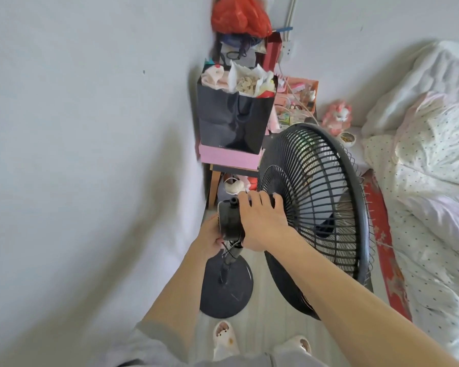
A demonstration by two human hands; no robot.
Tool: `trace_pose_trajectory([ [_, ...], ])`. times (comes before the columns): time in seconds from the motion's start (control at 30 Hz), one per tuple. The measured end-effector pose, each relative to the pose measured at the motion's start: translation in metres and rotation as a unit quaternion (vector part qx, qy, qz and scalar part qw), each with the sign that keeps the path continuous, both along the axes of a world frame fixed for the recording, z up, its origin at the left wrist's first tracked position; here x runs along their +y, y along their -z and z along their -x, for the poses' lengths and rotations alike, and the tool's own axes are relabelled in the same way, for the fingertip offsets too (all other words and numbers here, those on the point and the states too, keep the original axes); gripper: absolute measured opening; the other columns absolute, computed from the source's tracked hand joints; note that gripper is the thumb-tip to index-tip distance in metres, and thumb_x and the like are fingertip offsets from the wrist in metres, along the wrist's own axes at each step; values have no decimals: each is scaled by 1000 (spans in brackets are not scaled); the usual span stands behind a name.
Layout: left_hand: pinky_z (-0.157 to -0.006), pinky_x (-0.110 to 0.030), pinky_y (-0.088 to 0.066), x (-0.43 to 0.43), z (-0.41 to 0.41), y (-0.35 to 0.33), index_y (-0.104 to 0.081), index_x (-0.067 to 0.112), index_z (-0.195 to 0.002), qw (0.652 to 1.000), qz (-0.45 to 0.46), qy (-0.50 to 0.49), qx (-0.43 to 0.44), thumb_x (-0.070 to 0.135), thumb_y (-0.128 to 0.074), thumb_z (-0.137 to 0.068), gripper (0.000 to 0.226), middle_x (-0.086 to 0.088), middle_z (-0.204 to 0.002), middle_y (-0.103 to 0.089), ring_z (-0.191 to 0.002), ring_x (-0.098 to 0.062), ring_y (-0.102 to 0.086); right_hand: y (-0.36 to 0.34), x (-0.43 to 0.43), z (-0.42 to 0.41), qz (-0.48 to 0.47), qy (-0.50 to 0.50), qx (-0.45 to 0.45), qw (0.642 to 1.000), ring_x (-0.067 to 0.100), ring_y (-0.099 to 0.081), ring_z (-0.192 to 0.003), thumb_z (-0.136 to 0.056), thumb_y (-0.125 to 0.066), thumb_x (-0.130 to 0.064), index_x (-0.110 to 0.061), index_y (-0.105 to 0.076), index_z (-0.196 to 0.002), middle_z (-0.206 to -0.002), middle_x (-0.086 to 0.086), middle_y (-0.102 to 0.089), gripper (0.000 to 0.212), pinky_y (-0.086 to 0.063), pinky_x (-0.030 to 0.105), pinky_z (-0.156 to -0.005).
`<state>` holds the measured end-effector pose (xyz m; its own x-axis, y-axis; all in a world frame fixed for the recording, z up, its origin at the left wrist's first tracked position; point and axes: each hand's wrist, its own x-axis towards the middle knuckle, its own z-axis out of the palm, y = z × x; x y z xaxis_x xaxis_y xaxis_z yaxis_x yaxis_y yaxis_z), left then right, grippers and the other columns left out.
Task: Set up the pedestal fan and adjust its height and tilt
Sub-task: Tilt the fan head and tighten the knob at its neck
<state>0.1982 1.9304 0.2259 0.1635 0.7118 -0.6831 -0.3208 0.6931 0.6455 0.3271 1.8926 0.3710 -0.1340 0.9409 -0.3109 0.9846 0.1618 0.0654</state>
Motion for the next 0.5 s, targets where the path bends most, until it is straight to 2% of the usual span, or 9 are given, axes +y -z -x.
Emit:
trace_pose_trajectory([
  [0.1, -51, -22, -25, 0, 2, 2, -69, 13, -65, 1000, 18, -9, -22, 12, -43, -105, 48, -7, -66, -52, -57, -15, -39, 1, 2, 2, -5, -4, 2, 1000, 34, -27, -142, -78, -75, -33, -13, -16, -154, -153, 13, -31, 98, -15, 56, -119],
  [0.23, -34, -16, -21, -10, -5, -1, -44, 11, -68, 997, 18, -11, -70, 9, -34, -107, 40, -1, -51, -42, -35, -6, -29, 3, 5, 1, 1, 0, 9, 1000, 34, -29, -141, -76, -75, -37, -14, -17, -152, -151, 12, -32, 98, -15, 56, -118],
  [0.3, -33, -15, -20, -15, -8, -5, -41, 12, -68, 997, 9, -23, -70, 7, -31, -106, 40, 3, -46, -41, -32, -5, -28, 3, 6, 0, 1, -1, 10, 1000, 34, -30, -139, -74, -75, -39, -14, -18, -150, -149, 11, -34, 98, -16, 55, -116],
  [0.37, -36, -16, -20, -21, -7, -8, -42, 13, -70, 998, -3, -25, -49, 4, -29, -105, 39, 2, -49, -39, -34, -5, -28, 4, 8, 1, -1, -4, 8, 1000, 33, -32, -137, -73, -75, -41, -15, -19, -149, -147, 12, -35, 98, -18, 54, -115],
  [0.5, -42, -20, -23, -41, -7, -19, -55, 10, -76, 999, -24, -18, 40, 3, -33, -103, 35, -3, -59, -48, -40, -8, -31, 4, 11, 5, -12, -3, 5, 1000, 33, -35, -135, -72, -75, -44, -16, -23, -147, -146, 11, -38, 95, -21, 53, -114],
])
